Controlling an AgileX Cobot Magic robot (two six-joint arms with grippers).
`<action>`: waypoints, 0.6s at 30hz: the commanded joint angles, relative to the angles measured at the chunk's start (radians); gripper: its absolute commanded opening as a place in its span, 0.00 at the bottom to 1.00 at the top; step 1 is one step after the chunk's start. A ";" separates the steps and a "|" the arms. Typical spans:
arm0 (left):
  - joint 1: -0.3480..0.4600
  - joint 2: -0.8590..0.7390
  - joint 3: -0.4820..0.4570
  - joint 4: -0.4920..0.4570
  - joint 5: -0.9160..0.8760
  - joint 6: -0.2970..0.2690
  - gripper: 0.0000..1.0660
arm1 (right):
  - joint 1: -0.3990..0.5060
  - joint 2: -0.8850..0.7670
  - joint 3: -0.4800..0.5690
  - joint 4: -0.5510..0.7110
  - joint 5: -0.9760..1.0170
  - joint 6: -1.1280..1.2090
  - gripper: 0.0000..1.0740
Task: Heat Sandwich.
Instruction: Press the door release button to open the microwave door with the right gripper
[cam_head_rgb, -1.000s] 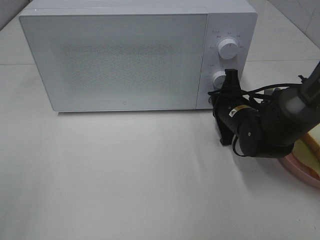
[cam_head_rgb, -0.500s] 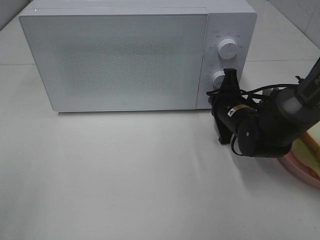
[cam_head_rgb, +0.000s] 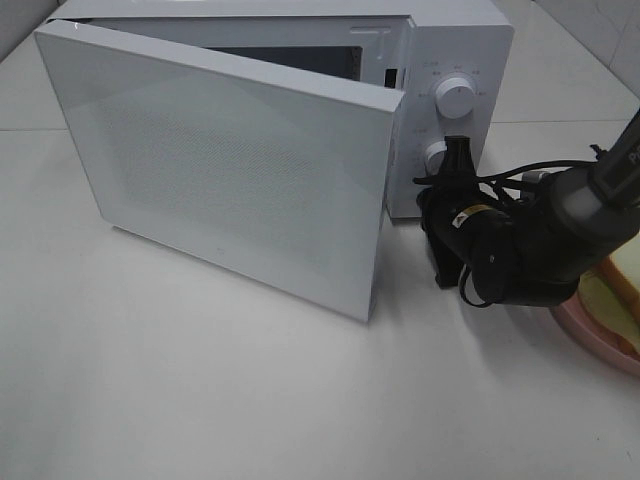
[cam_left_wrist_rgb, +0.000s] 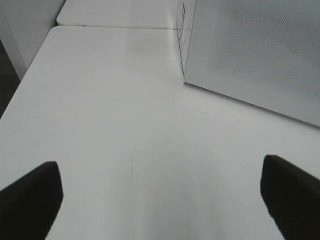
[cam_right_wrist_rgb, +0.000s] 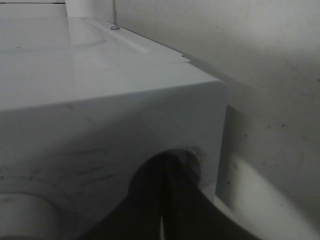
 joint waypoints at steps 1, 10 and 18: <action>0.003 -0.029 0.002 -0.002 -0.002 0.001 0.95 | -0.043 0.012 -0.095 -0.027 -0.167 -0.006 0.01; 0.003 -0.029 0.002 -0.002 -0.002 0.001 0.95 | -0.043 0.009 -0.095 -0.027 -0.115 -0.010 0.00; 0.003 -0.029 0.002 -0.002 -0.002 0.001 0.95 | -0.043 0.000 -0.095 -0.027 -0.049 -0.019 0.00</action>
